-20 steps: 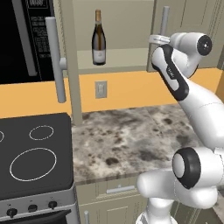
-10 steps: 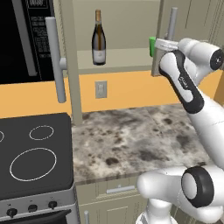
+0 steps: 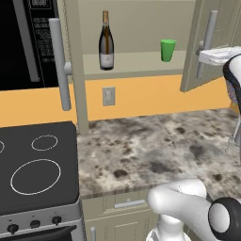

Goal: Open the cabinet directly in front. Then move the wine and the cup to the dining counter with the jar on it.

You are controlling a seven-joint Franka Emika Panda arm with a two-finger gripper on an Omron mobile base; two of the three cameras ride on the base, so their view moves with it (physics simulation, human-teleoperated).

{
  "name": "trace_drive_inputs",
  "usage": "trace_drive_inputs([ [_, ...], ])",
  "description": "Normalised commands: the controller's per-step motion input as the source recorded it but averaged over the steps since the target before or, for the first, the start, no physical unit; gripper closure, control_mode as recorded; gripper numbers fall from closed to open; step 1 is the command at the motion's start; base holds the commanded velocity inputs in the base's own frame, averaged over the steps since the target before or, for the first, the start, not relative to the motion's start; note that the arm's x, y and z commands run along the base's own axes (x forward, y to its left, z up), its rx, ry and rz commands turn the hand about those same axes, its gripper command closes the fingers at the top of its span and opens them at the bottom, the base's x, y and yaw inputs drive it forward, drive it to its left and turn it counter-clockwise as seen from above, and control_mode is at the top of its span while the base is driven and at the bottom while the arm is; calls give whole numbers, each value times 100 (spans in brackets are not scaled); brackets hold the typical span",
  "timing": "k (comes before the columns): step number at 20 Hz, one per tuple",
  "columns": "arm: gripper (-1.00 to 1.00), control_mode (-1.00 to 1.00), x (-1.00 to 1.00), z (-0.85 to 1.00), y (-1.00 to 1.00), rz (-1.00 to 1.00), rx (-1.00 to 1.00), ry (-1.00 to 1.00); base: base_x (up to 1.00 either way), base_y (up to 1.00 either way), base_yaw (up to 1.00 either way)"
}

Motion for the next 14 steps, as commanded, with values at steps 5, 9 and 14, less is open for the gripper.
trace_drive_inputs([
  [5,100,-100,-77,17,-61,0,0,-28,0,0,0],
  [9,-100,-100,-7,-5,0,0,0,2,0,0,0],
  [14,-100,-100,-91,-60,0,0,-1,5,0,0,0],
])
